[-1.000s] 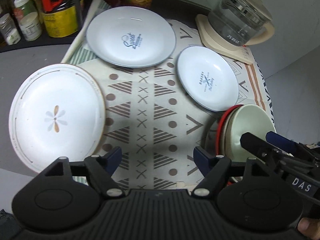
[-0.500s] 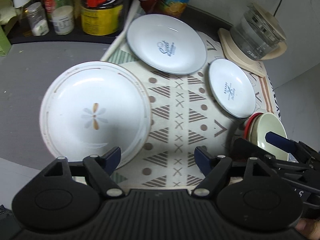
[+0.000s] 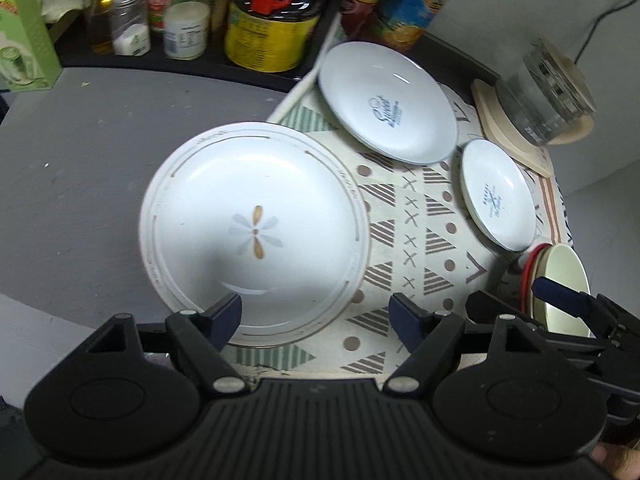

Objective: Organize plates and bowls
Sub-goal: 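Move both grippers toward the white 'Sweet' plate rim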

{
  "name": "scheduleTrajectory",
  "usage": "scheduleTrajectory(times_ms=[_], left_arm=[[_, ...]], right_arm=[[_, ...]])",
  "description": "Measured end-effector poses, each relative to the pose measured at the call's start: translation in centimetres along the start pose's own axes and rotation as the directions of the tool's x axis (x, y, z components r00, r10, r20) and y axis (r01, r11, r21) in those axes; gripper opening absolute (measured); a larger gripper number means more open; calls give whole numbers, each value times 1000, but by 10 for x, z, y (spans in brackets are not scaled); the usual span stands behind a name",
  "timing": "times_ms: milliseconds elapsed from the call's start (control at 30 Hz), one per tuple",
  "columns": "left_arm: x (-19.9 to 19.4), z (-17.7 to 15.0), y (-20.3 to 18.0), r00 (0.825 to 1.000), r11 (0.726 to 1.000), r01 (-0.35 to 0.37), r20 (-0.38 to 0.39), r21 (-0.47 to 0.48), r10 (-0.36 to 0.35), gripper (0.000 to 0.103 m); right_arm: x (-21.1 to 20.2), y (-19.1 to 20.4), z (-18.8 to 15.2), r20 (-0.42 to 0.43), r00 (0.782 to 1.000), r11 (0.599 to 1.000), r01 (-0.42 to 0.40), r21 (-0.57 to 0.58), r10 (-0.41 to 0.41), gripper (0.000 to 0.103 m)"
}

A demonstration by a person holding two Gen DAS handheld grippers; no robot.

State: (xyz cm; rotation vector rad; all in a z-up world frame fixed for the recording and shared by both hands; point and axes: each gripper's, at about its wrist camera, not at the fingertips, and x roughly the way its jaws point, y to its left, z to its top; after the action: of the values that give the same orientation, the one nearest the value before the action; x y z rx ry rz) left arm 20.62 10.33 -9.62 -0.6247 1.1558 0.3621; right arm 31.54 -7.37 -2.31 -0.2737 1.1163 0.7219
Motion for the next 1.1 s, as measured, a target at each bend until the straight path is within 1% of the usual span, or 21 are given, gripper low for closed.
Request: scheduleTrajectory(times_ms=[200,400,533,600,667,700,733,767,833,933,1067,1100], left_arm=[[2,6,9,1000,999,-4,2,-43,4,79],[9,21,11,1000,997,-13,25,-80,15,79],[15,34,7,999,993,-1,43,-119,6,79],[17,39,6,998,988,29,58,-151,-20,79],[20,45,3,997,986,35,70,-163,-24,79],[23,49,1,997,985,32,69,-170,-20,78],[26,52,1,997,983,33,70,-179,-21,78],[28,56,0,997,981,40,74,-191,-26,78],[34,64,0,996,975,50,83,-216,-33,76],[44,76,-2,996,966,51,89,-255,-30,75],[57,93,-6,995,958,51,100,-284,-24,74],[60,97,-7,995,955,54,100,-290,-26,73]], right_arm=[[7,2,5,-5,1000,1000,-2,-14,2,99],[16,-11,18,6,1000,1000,0,2,0,99],[22,-25,33,29,1000,1000,-8,12,8,99],[26,-33,42,29,999,1000,-17,22,17,99],[31,-41,50,35,999,999,-30,24,29,98],[34,-45,54,33,999,999,-26,27,25,98],[37,-49,58,31,999,999,-22,35,21,95],[40,-54,62,31,999,999,-26,47,24,93],[44,-63,71,35,999,997,-40,70,38,92],[54,-75,83,30,999,995,-44,87,42,87],[68,-89,98,21,999,993,-48,103,47,85],[71,-92,102,20,999,993,-47,104,46,85]])
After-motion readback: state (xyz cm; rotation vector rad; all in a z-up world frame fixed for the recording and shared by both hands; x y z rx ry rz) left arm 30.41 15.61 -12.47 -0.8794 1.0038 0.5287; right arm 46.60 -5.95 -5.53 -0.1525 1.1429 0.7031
